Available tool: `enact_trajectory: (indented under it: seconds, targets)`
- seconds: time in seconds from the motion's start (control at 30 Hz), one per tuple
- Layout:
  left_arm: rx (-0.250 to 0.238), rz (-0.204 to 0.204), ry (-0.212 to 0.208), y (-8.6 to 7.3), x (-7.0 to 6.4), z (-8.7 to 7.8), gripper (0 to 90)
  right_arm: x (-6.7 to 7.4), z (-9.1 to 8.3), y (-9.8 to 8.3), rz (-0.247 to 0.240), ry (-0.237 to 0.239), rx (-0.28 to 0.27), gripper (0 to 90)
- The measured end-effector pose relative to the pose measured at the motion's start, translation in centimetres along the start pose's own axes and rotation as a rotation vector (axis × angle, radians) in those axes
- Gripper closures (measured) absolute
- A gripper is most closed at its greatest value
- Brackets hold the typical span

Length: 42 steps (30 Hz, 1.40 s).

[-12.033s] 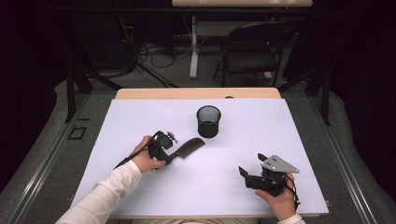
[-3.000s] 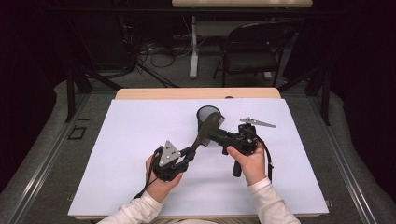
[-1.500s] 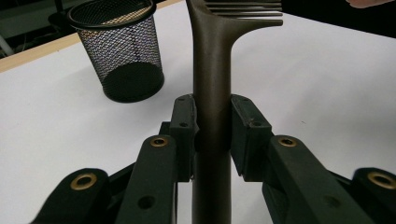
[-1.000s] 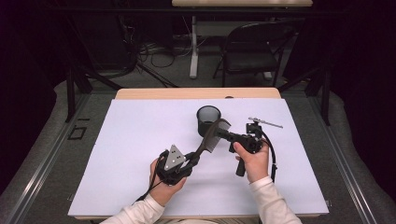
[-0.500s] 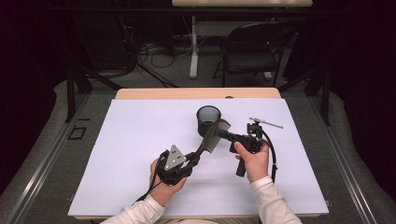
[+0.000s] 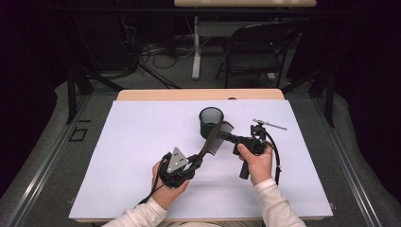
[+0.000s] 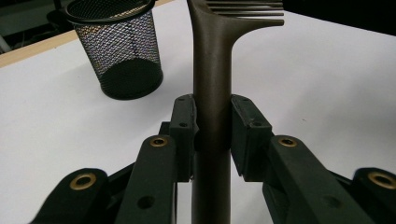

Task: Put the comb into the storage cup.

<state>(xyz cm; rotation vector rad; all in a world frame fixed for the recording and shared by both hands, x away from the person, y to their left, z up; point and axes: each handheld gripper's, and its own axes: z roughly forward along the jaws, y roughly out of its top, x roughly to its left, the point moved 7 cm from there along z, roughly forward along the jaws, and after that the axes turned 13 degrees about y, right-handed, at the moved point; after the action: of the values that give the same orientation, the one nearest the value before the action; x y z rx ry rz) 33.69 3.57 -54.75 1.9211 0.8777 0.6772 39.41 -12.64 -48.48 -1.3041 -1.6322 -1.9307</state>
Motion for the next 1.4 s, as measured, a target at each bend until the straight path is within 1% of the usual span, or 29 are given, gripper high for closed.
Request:
enact_trajectory:
  seconds: [0.43, 0.67, 0.73, 0.83, 0.87, 1.0, 1.07, 1.1, 1.3, 1.4]
  targets:
    - [0.004, -0.003, 0.001, -0.03, 0.19, 0.06, 71.5, 0.0, -0.06, -0.03, 0.012, 0.012, 0.004, 87.5]
    - [0.006, -0.017, 0.002, -0.06, 0.33, 0.13, 70.3, 0.0, -0.09, -0.04, 0.012, 0.012, 0.005, 87.5]
    - [0.006, -0.019, -0.001, -0.04, 0.46, 0.12, 68.6, -0.02, -0.11, -0.04, 0.006, 0.01, 0.005, 87.5]
    - [0.005, -0.031, -0.005, -0.04, 0.48, 0.14, 66.5, -0.07, -0.13, -0.05, 0.008, 0.01, 0.007, 87.5]
    - [0.005, -0.033, -0.007, -0.04, 0.48, 0.15, 64.5, -0.07, -0.1, -0.08, 0.014, 0.014, 0.01, 87.5]
    - [0.004, -0.033, -0.011, -0.02, 0.5, 0.13, 61.9, -0.06, -0.12, -0.06, 0.013, 0.014, 0.01, 87.6]
    - [0.003, -0.033, -0.008, -0.01, 0.53, 0.13, 59.8, -0.07, -0.1, -0.01, 0.011, 0.016, 0.001, 87.5]
    - [0.002, -0.036, -0.008, -0.02, 0.55, 0.15, 58.5, -0.07, -0.19, -0.03, 0.012, 0.013, 0.009, 87.6]
    - [0.007, -0.046, 0.001, -0.07, 0.81, 0.26, 52.9, -0.16, -0.37, 0.12, 0.009, 0.011, 0.003, 87.5]
    - [0.01, -0.052, -0.005, -0.08, 0.86, 0.28, 50.9, -0.24, -0.46, 0.17, 0.005, 0.008, 0.0, 87.5]
